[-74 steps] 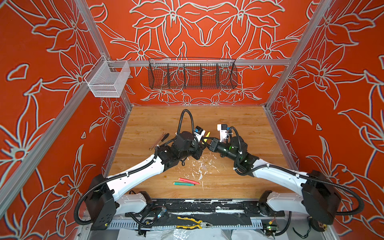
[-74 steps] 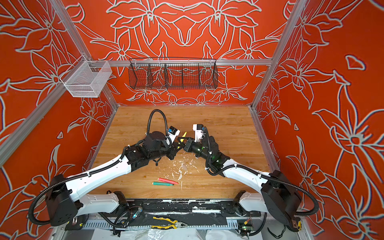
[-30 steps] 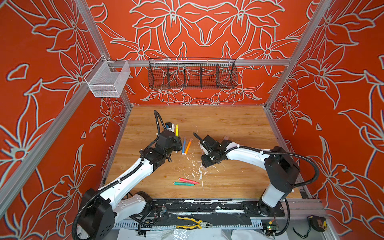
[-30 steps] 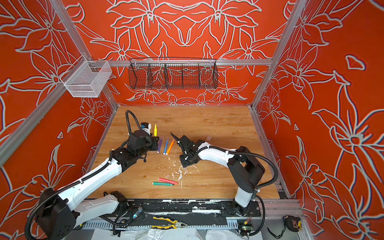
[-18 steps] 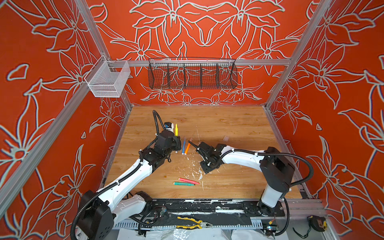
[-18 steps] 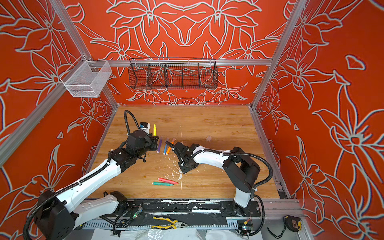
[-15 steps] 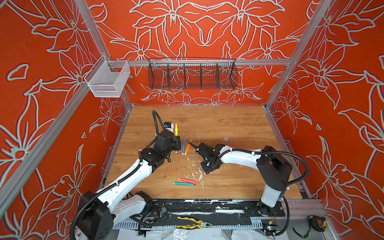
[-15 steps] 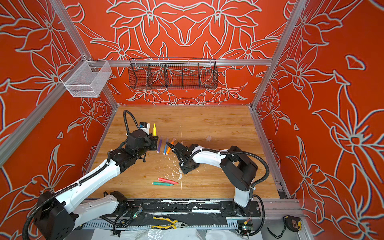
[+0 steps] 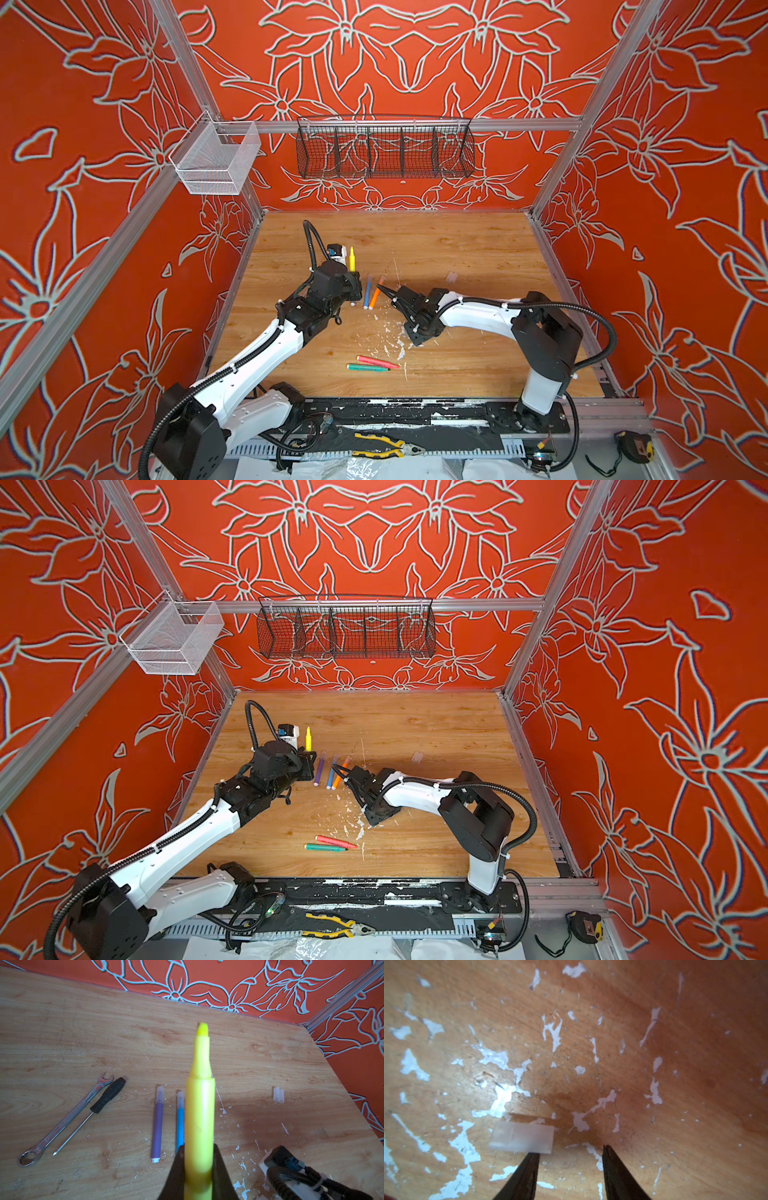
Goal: Insert the pens into the pen caps
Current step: 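Move the right gripper down over a translucent cap on the table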
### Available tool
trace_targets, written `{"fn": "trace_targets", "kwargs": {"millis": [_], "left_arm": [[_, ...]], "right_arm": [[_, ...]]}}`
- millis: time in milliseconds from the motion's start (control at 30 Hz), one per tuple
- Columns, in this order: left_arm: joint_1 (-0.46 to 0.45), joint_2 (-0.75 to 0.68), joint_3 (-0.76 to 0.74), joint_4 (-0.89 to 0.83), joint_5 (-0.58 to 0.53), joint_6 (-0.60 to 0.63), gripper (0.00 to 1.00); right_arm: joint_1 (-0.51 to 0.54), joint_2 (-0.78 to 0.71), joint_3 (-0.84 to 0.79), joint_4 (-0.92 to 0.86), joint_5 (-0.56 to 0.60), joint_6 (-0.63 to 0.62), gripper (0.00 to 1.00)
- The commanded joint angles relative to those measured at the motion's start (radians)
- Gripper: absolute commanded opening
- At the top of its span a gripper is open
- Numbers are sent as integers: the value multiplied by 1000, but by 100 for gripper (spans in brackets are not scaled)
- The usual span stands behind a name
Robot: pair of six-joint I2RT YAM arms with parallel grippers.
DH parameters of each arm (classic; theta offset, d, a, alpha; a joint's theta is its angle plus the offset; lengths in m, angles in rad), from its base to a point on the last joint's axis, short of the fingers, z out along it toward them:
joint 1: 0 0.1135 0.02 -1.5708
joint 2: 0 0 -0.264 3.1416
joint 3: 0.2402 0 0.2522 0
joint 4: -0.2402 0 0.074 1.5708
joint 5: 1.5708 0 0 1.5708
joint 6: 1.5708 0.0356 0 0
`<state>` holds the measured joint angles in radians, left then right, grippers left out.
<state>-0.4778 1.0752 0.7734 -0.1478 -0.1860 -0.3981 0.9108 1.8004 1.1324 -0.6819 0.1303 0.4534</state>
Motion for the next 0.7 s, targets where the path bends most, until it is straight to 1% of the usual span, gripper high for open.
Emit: {"fn": "trace_targets", "kwargs": {"millis": [0, 67, 200, 367, 500, 667], "left_arm": [[2, -22, -2, -6, -7, -16, 0], [2, -27, -2, -9, -7, -18, 0], [2, -34, -3, -10, -7, -18, 0], [2, -35, -4, -9, -9, -18, 0], [2, -28, -2, -9, -4, -20, 0], [2, -35, -5, -9, -4, -20, 0]], "right_arm": [[-12, 27, 6, -17, 15, 22, 52], [-12, 53, 26, -17, 5, 26, 51], [-19, 96, 59, -24, 30, 33, 51], [-36, 101, 54, -2, 10, 42, 51], [-49, 69, 35, 9, 21, 53, 50], [-52, -12, 33, -6, 53, 69, 50]]}}
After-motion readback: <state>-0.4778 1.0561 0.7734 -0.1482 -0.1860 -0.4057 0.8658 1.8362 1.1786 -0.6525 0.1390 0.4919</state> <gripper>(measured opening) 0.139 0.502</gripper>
